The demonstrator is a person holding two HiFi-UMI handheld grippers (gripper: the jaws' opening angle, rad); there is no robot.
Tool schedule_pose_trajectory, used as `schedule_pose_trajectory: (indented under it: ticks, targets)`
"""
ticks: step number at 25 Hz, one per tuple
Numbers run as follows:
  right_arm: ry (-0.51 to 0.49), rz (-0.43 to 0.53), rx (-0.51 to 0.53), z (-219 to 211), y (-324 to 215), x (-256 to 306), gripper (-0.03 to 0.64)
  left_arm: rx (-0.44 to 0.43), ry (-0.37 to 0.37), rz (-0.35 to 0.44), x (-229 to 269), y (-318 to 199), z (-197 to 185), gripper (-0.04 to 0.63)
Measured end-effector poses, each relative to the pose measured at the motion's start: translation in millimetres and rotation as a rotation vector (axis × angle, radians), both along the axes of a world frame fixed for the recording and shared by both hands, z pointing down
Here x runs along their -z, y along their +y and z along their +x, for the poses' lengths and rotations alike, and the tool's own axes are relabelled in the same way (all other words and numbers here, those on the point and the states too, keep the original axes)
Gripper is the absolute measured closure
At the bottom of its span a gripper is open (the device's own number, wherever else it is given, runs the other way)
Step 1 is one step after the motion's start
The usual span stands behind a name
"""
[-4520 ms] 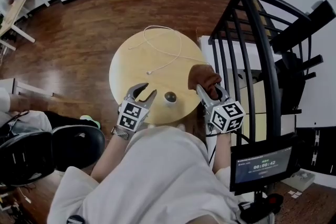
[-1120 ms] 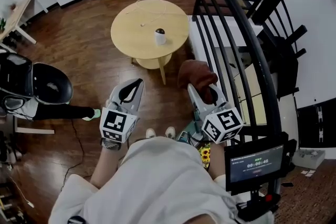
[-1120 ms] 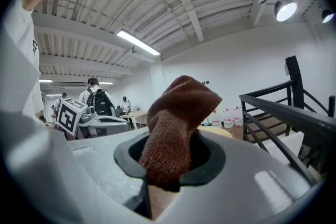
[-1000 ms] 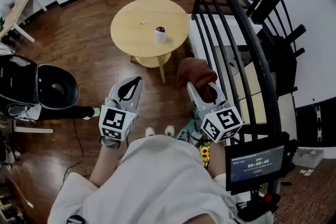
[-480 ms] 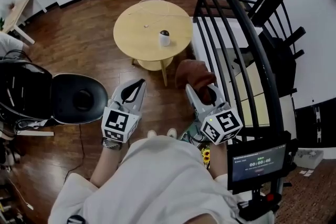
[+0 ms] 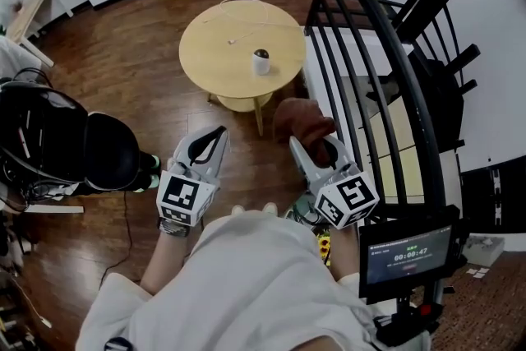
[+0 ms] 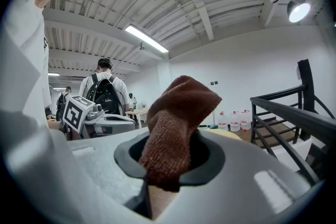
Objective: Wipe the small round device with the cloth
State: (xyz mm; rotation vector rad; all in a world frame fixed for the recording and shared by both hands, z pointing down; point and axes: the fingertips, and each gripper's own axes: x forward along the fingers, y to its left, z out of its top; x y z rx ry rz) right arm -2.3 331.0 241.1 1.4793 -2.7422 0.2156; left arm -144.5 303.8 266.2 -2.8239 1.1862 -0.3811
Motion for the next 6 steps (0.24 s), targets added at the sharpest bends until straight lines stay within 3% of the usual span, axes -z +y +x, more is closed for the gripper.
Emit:
schedule_pose_trajectory:
  ticks: [6]
  targets:
    - [0.012, 0.007, 0.002, -5.6, -3.2, -0.6, 0.515, 0.014, -0.01, 0.002, -0.6, -5.6, -7.0, 0.588]
